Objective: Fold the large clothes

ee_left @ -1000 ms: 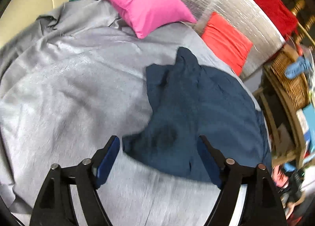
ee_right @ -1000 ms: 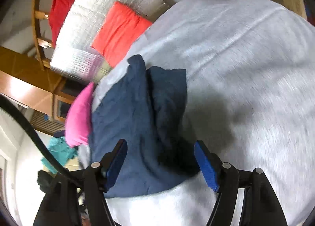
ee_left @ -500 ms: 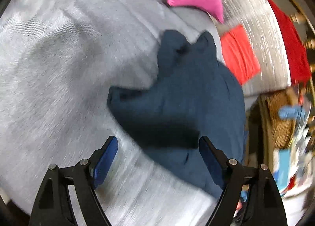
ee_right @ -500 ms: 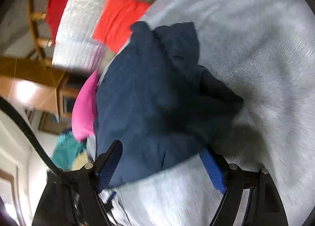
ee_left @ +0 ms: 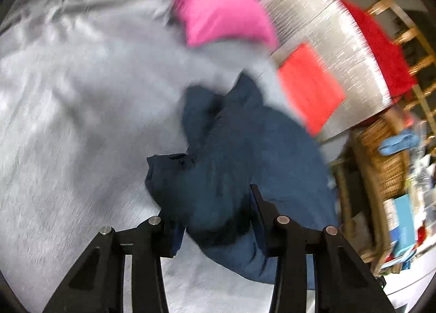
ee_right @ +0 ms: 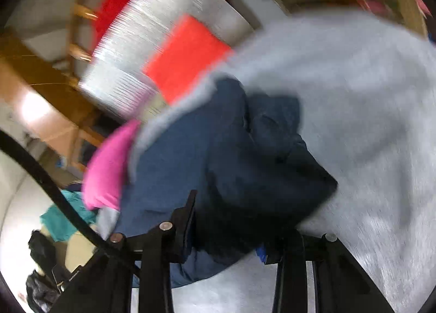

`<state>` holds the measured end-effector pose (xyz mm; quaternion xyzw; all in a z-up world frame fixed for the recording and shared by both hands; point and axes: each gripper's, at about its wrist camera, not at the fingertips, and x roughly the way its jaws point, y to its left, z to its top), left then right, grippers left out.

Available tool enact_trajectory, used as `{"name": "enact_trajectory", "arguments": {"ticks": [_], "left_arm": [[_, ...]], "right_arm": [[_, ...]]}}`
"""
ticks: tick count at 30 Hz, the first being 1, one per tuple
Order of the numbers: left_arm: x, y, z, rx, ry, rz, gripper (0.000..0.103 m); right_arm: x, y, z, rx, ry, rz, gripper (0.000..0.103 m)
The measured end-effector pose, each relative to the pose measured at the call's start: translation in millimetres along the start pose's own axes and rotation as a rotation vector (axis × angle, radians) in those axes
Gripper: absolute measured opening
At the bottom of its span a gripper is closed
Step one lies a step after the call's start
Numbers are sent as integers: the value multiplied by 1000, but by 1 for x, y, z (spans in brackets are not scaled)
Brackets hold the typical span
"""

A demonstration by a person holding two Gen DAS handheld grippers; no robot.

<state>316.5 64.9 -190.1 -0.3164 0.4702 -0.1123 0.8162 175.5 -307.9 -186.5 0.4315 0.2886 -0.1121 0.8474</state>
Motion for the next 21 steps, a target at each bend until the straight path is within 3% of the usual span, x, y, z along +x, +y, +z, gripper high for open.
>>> {"name": "enact_trajectory", "arguments": {"ticks": [2,3,6,8,12,17,21], "left_arm": [[9,12,-3,-65,33,30,56],[8,19,-4,-103,41,21,58],[-5,20,-8,-99,60,18,64],[-16,18,-19,-89,66,5,74],[-12,9,-41,-124,141,-98,75],[-5,8,-49,-220,122,-187,77],[4,-2,-49,-210,97,-168,76]], "right_arm": [[10,-16,-3,76,75,-15,46],[10,-19,-3,97,87,-11,51],[0,-23,-2,126,112,47,69],[-10,-28,-5,146,129,94,80],[-9,-30,-18,195,176,175,81],[11,-22,-33,232,229,251,81],[32,-18,-38,235,208,237,76]]}}
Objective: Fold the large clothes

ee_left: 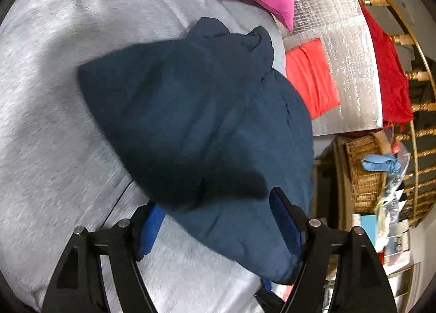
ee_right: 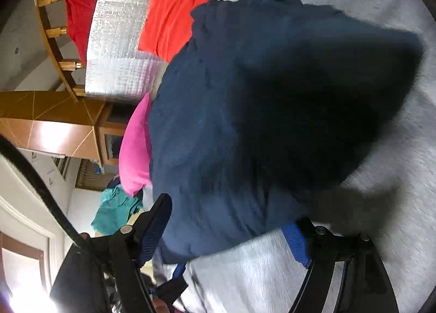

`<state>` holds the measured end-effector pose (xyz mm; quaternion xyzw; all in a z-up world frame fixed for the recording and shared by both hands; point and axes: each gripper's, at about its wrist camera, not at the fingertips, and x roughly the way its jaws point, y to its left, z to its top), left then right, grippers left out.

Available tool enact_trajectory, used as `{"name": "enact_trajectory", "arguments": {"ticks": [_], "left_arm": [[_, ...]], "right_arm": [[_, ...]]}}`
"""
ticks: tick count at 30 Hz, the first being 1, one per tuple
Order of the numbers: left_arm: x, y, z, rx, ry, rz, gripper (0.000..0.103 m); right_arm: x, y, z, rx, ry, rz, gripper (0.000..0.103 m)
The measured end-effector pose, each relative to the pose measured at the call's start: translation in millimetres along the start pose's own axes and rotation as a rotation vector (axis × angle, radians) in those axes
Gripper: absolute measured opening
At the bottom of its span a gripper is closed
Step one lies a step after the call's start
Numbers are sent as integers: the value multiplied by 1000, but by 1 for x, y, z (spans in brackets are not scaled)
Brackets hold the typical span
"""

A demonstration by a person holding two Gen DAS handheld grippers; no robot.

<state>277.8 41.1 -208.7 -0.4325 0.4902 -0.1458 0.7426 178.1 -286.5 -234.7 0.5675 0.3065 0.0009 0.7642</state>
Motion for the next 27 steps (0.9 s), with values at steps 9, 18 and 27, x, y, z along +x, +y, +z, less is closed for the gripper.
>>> {"name": "enact_trajectory", "arguments": {"ticks": [9,18,27], "left_arm": [[1,-44,-7,237,-115,131,67],[9,-63,-35,438,-155,365,72],[0,-63,-49,546,-194,437,72]], "right_arm": [[-8,57,-12,-336,-128,-120,42],[-11,21,-1,-90,-20,-87,63],[-34,-14,14,105,-140,-87,73]]}}
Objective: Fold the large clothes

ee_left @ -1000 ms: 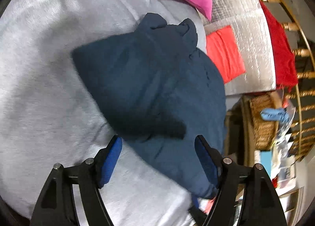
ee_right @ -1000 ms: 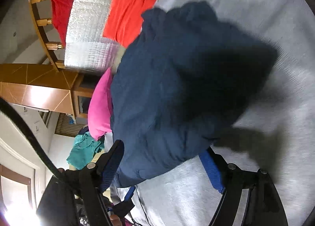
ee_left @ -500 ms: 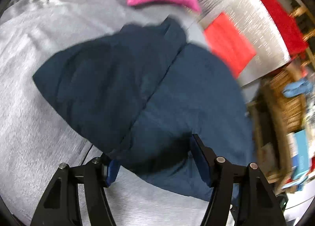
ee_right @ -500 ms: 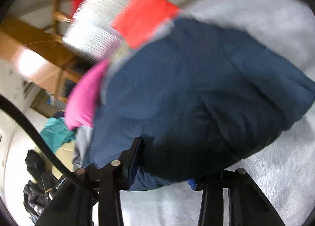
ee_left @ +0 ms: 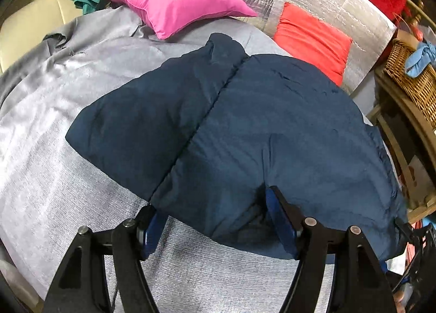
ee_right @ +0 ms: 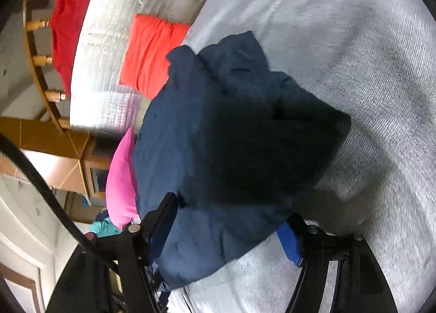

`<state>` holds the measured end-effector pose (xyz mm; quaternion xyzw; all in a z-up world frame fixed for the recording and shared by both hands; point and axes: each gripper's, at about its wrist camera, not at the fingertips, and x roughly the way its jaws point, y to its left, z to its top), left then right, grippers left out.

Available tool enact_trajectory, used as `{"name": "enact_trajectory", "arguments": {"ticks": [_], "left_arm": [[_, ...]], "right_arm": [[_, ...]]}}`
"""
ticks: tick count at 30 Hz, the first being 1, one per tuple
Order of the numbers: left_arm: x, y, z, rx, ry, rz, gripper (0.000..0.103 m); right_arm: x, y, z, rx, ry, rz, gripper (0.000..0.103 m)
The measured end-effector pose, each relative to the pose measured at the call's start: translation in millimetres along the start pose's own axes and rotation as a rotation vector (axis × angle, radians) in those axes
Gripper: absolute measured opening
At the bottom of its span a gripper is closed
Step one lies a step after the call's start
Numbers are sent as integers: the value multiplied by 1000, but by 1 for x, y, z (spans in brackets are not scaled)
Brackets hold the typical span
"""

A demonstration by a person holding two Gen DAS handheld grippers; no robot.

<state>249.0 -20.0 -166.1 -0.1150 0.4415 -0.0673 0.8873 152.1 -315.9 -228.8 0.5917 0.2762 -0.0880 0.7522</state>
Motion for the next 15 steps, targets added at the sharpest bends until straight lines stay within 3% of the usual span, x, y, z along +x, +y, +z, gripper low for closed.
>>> {"name": "enact_trajectory", "arguments": {"ticks": [2,3,6,10,13,15], "left_arm": [[5,-2,2,2,0,3,72],[7,-4,3,3,0,5,72],[9,-7,3,13,-3,10,72],[10,-7,3,20,-4,10,72],[10,-9,1,32,3,16,73],[11,-9,1,36,2,18,73]], "right_arm": [[2,3,-1,-25,-20,8,70],[0,6,-2,-55,-34,-4,56],[-8,27,-8,-188,-109,-65,41],[-13,46,-14,-311,-169,-118,40],[5,40,-12,-291,-114,-209,41],[5,35,-10,-254,-91,-190,43]]}}
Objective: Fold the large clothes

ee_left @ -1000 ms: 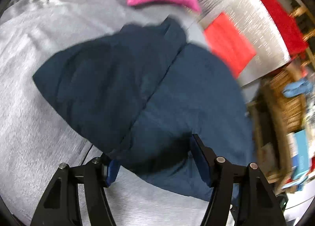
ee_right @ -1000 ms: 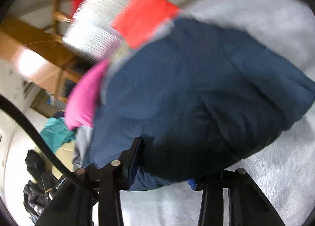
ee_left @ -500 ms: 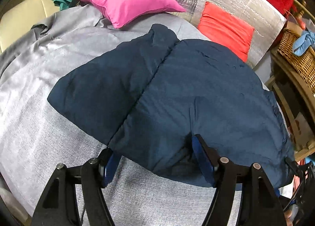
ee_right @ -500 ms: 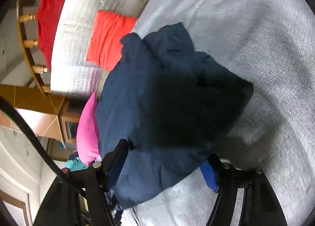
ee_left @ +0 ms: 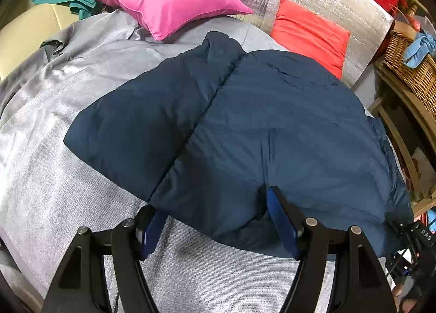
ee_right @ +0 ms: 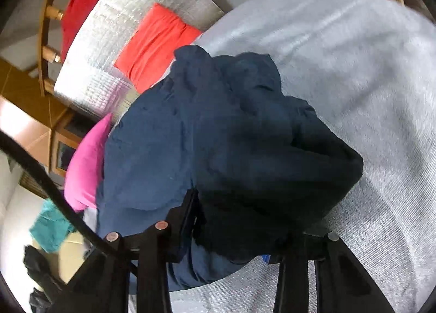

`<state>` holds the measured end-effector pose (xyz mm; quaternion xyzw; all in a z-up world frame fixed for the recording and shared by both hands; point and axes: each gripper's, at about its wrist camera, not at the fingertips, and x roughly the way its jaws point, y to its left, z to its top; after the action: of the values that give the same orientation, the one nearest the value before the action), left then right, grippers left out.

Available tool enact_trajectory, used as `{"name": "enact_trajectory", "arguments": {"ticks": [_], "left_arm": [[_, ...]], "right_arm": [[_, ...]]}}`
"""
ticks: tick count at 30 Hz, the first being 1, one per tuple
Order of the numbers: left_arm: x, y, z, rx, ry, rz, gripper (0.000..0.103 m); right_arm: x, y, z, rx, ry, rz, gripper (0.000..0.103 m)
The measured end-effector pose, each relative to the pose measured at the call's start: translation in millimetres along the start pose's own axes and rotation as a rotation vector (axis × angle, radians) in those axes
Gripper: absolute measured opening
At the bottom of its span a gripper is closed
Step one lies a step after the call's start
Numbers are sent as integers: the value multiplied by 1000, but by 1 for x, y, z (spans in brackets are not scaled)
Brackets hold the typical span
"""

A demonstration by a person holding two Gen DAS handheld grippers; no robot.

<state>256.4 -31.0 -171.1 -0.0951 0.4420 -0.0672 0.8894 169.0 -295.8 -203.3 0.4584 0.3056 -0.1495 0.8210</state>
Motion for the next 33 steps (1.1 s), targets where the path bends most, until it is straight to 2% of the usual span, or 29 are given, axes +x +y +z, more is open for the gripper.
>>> {"name": "enact_trajectory", "arguments": {"ticks": [2,4,6,7,9,18,21,23,25,27,29,31,33], "left_arm": [[1,1,1,-2,1,-2,73],[1,1,1,-2,1,-2,73],[0,1,1,0,-1,1,73],[0,1,1,0,-2,3,73],[0,0,0,5,-4,5,73],[0,-1,1,9,-1,7,73],[2,7,6,-22,45,-29,76],[7,24,14,-100,135,-97,80],[11,47,20,-206,197,-155,81],[12,79,25,-353,205,-194,81],[10,113,28,-508,174,-203,81],[16,132,30,-596,166,-224,81],[26,139,31,-646,183,-281,81]], "right_arm": [[-3,4,2,-8,9,1,43],[-14,-4,1,-9,19,-7,51],[-19,-8,-1,9,46,8,68],[-20,-10,-2,25,65,31,72],[-26,-18,-3,39,68,63,73],[-38,-39,3,96,35,92,75],[-36,-39,4,105,33,101,75],[-31,-40,5,121,36,112,75],[-27,-43,7,141,32,128,75],[-26,-44,9,155,21,145,75],[-26,-47,10,173,13,160,75],[-26,-48,11,184,5,168,75],[-24,-45,11,167,3,164,72]]}}
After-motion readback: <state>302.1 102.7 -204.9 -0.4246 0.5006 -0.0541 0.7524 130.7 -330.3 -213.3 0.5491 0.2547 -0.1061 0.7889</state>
